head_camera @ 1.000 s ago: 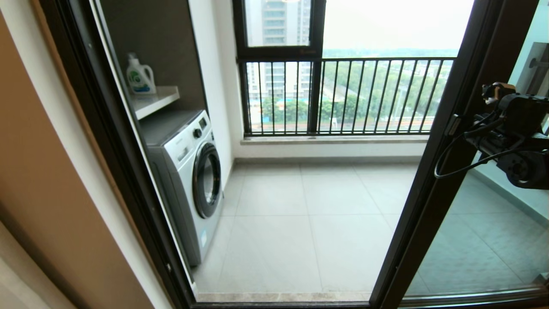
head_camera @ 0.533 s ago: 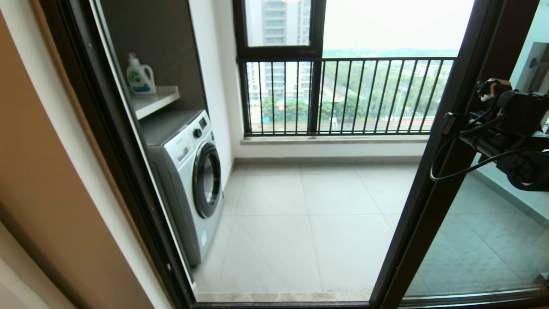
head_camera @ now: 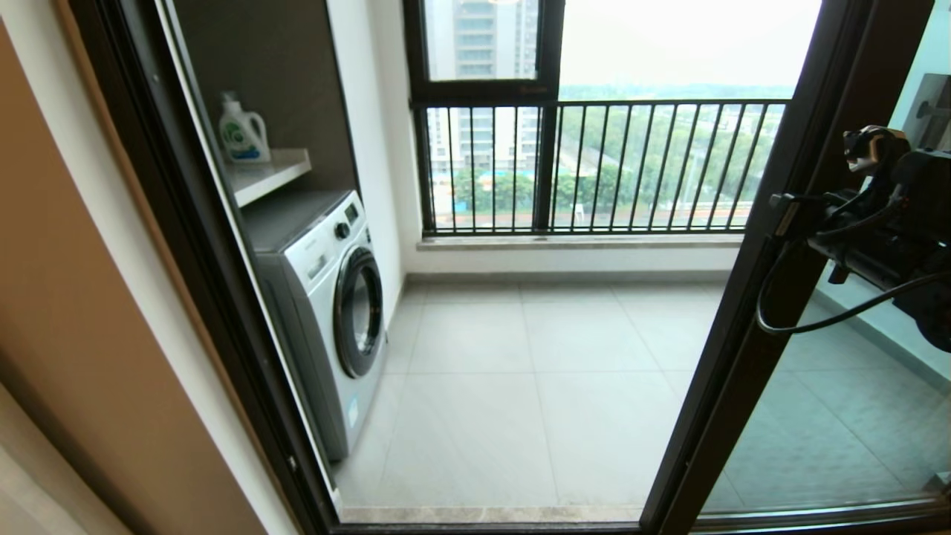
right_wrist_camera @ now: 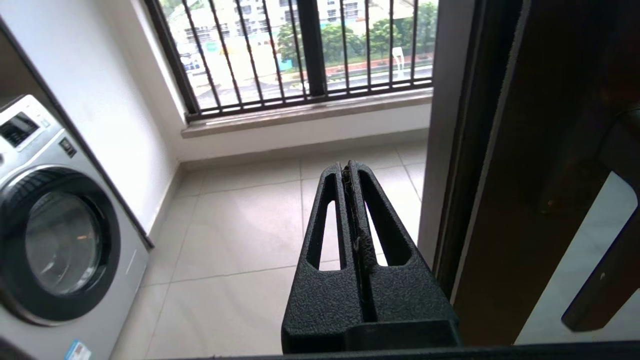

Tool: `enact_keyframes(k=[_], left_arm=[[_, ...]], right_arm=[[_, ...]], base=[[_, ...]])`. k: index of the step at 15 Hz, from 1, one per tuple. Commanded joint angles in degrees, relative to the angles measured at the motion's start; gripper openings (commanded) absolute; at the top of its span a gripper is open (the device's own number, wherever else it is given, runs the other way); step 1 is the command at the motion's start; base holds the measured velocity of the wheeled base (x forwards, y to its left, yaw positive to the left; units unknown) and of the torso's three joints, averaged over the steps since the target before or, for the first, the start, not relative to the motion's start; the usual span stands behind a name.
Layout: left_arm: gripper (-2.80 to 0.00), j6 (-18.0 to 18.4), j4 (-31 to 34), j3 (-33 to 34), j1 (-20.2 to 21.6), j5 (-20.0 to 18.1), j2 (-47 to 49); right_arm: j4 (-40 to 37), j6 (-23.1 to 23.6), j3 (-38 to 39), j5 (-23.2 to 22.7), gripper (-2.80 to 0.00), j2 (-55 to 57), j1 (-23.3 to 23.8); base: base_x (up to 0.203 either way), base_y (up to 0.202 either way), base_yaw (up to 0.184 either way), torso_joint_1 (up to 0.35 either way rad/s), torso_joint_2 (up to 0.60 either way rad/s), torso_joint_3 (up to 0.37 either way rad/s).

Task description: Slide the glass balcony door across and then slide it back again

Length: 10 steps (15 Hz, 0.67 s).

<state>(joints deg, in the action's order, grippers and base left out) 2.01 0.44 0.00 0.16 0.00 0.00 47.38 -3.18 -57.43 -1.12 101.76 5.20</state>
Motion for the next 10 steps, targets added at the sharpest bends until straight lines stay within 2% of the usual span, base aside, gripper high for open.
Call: enact_keyframes(k=[1, 5, 7, 9, 10], left_arm=[[-2.80, 0.0, 0.0, 0.0, 0.0, 0.0, 0.1], [-2.80, 0.0, 0.0, 0.1, 0.0, 0.0, 0.1], [-2.80, 0.0, 0.0, 0.0, 0.0, 0.0, 0.1], [-2.80, 0.0, 0.0, 0.0, 0.0, 0.0, 0.1], [-2.80, 0.0, 0.0, 0.0, 0.0, 0.0, 0.1]], right_arm=[[0.4, 0.1, 4.4, -0.1, -2.80, -7.3, -1.5], [0.3, 1.4, 18.4, -0.7, -2.80, -25.2, -2.2], [-0.2, 4.5, 26.3, -0.7, -2.80, -36.7, -1.7], [-4.0, 8.2, 30.9, -0.7, -2.80, -49.5, -1.2], [-8.5, 9.7, 31.6, -0.7, -2.80, -56.0, -1.0]], base=[[0.000, 0.000, 0.000, 0.000, 0.00, 0.000], [0.000, 0.000, 0.000, 0.000, 0.00, 0.000], [0.000, 0.000, 0.000, 0.000, 0.00, 0.000], [0.000, 0.000, 0.000, 0.000, 0.00, 0.000], [0.000, 0.000, 0.000, 0.000, 0.00, 0.000]])
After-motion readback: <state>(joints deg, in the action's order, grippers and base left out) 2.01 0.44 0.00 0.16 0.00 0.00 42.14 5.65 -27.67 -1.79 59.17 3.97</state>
